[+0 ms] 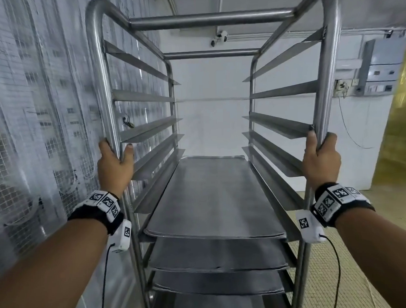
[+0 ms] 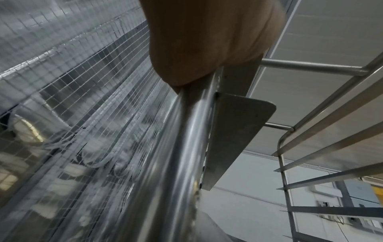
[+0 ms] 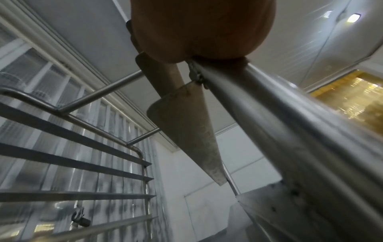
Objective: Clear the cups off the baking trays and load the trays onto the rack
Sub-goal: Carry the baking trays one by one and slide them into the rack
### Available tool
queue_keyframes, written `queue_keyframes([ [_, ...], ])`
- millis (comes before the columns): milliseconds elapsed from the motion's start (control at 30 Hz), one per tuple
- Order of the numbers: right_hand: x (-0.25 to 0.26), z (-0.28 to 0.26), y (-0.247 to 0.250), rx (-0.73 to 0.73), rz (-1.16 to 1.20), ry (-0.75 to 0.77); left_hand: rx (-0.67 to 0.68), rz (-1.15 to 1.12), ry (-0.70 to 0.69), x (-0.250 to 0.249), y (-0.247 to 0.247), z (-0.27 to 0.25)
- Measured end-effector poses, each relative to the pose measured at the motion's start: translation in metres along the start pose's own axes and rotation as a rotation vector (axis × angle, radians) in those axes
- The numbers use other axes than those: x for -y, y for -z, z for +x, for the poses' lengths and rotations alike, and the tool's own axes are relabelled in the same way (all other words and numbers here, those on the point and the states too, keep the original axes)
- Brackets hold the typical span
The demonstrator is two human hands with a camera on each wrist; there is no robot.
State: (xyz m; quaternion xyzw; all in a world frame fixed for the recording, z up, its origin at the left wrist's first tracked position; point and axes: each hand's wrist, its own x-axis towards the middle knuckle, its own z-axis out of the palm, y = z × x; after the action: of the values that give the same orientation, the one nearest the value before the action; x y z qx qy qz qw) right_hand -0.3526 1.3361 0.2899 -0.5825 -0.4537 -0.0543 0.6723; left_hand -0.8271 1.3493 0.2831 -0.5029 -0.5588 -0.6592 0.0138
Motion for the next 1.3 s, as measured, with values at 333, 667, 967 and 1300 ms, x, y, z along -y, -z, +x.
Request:
queue_keyframes([
  [333,-0.008,0.015,-0.006,0.007,0.029,0.038,-0.13,-0.043,-0.062,-0.002,-0.018,0.022],
  [667,-0.028,0.044,-0.044,0.009,0.017,0.045,-0.174,0.019,-0.071,0.001,-0.055,0.037],
  [967,-0.048,0.068,-0.092,-0.005,-0.037,0.015,-0.206,0.061,-0.064,0.02,-0.098,0.061],
  [1300,-0.069,0.102,-0.155,-0.045,-0.111,-0.049,-0.171,0.031,-0.111,0.049,-0.152,0.099],
])
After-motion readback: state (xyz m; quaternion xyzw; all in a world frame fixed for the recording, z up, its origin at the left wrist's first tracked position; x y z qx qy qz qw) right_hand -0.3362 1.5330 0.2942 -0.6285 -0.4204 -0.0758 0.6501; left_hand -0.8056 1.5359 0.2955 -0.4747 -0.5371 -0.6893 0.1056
